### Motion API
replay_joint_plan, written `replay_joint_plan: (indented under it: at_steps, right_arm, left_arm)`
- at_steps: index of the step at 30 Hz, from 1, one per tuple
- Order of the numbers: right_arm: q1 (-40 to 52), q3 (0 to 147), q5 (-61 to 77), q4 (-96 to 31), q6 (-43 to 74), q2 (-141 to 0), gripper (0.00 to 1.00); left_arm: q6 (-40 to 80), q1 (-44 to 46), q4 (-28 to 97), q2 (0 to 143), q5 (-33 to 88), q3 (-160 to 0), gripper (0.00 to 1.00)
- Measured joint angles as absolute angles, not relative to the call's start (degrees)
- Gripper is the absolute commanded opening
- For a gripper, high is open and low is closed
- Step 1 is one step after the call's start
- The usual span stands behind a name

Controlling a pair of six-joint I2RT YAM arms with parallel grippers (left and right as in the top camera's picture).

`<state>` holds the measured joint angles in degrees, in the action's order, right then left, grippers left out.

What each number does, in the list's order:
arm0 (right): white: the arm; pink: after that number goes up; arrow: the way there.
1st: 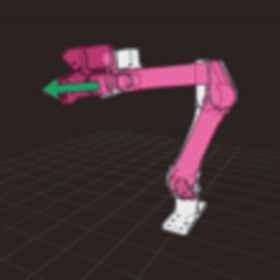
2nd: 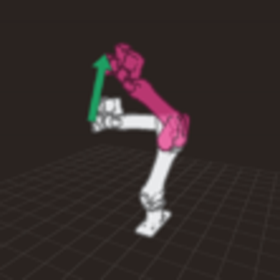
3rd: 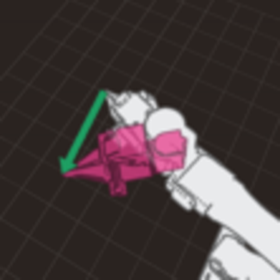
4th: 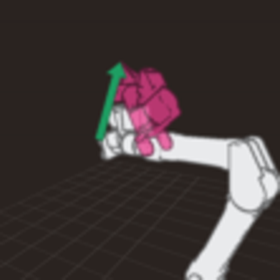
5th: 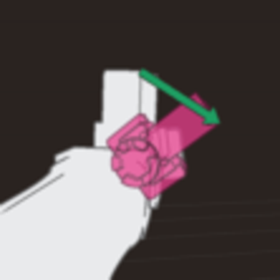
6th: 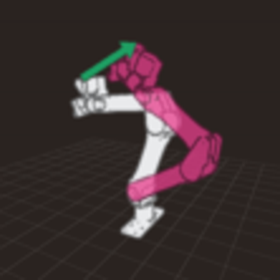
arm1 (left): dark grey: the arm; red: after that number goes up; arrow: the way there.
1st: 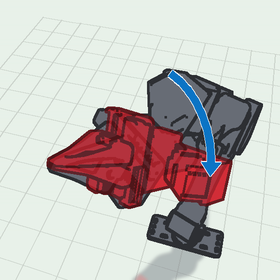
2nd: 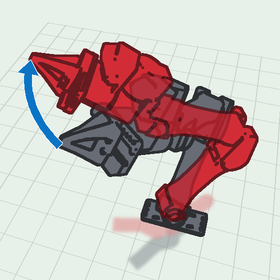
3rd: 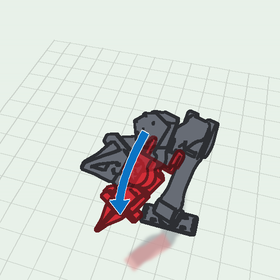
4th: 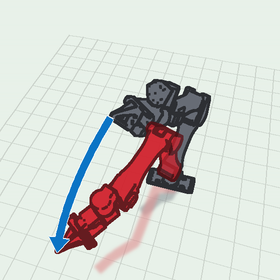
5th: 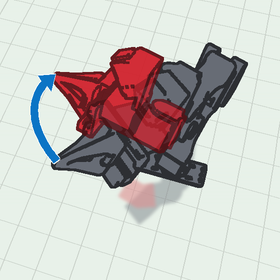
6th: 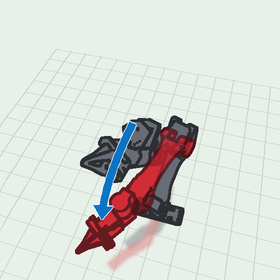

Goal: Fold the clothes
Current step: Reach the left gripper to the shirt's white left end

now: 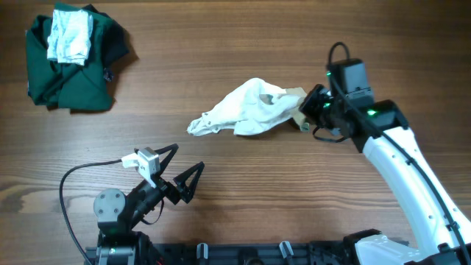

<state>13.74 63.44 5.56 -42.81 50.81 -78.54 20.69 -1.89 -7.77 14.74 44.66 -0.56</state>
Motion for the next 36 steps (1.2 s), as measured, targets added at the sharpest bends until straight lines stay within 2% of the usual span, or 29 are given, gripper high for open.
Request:
replay_joint_plan:
  at_steps: [4,8,13,16,21,26,30,34,36]
  right_arm:
    - [9.06,63.44,9.45,-40.91,50.41,-78.54,0.05]
    - [8.73,63.44,11.99,-39.88,49.82,-78.54,0.05]
    - [8.73,63.44,12.67,-40.01,49.32,-78.54,0.05]
    - [8.73,63.44,12.64,-39.81,49.32,-78.54,0.05]
    - [8.73,63.44,12.67,-39.75,49.36,-78.54,0.05]
    - [8.73,63.44,12.67,-39.62,49.39,-78.54,0.05]
    - [8.73,63.44,12.67,-39.59,49.39,-78.54,0.06]
    - [8.73,63.44,12.67,-39.22,49.36,-78.52,0.06]
    - [8.73,63.44,12.67,-38.57,49.39,-78.52,0.06]
  left_arm:
    - [26.79,-1.83,-10.74,15.11,46.11,-0.58,1.00]
    - [33.06,0.78,-12.32,17.56,46.61,-0.58,1.00]
    - [38.15,2.22,-20.32,17.89,47.03,-0.60,1.00]
    - [43.31,2.57,-18.87,18.13,47.03,-0.60,1.00]
    - [54.02,9.69,-14.50,22.65,42.70,-0.60,0.99]
    - [61.63,20.64,-19.38,32.73,33.45,-1.17,0.99]
    - [58.15,25.17,-16.80,42.65,30.22,-6.85,1.00]
    - [49.21,25.96,-3.51,55.24,26.24,-23.11,1.00]
    - [47.27,26.09,-3.31,62.43,24.69,-28.82,1.00]
